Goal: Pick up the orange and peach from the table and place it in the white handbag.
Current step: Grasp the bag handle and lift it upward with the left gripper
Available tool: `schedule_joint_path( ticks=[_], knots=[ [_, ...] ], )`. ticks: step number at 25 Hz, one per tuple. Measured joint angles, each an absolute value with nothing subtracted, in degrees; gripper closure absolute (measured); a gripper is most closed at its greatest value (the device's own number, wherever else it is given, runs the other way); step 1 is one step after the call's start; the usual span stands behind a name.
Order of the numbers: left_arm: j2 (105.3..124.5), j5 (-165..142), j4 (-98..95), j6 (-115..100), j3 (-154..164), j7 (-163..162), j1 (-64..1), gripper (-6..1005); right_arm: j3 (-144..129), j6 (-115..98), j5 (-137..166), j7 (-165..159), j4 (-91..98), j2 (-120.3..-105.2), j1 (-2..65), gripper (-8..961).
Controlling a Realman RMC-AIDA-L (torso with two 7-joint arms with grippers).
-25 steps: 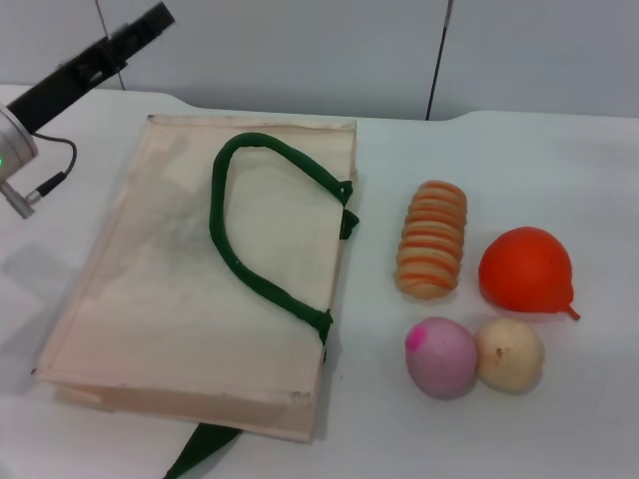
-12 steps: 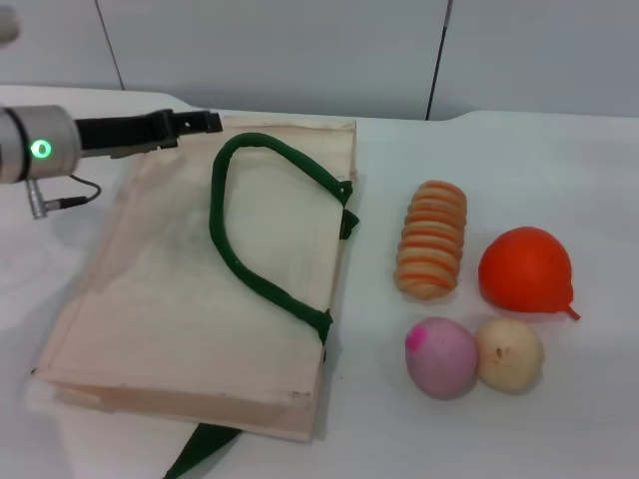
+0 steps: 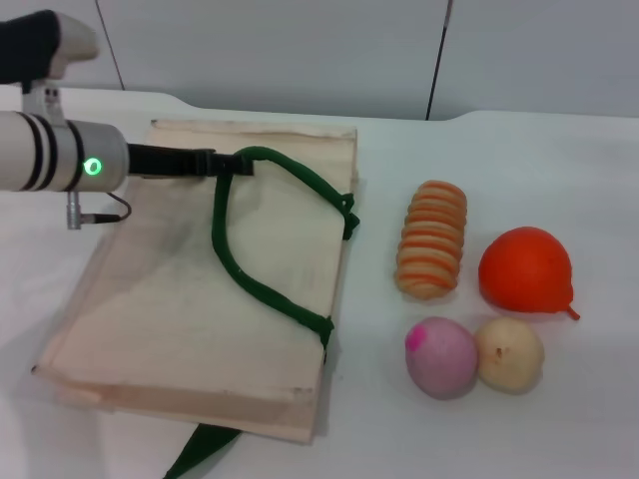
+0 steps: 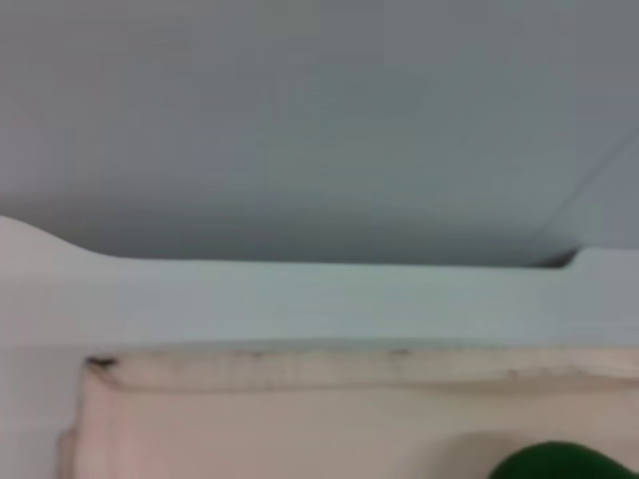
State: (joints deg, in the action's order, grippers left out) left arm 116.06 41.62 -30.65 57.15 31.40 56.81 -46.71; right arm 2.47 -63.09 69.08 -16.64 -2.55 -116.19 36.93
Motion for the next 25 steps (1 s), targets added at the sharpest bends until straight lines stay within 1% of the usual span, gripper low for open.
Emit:
schedule_joint_path(
  ticks=[11,24,25],
  knots=[
    [115.63,40.6,-28.3,60.4,34.5,56.6,-48.3,123,2.5,-63.1,69.1,-16.7,-2.6,-116.19,36.9,69],
    [115.77,40.0,-28.1,57.9,34.5,57.9,-48.3,123,2.5,-63.0,69.1,-16.7,-2.6,-116.19,37.1,71],
    [115.78,40.1,-28.1,57.9,34.5,58.1,-48.3,152,2.5,-63.0,69.1,-16.7,-2.5,-116.19,37.1,71]
  ],
)
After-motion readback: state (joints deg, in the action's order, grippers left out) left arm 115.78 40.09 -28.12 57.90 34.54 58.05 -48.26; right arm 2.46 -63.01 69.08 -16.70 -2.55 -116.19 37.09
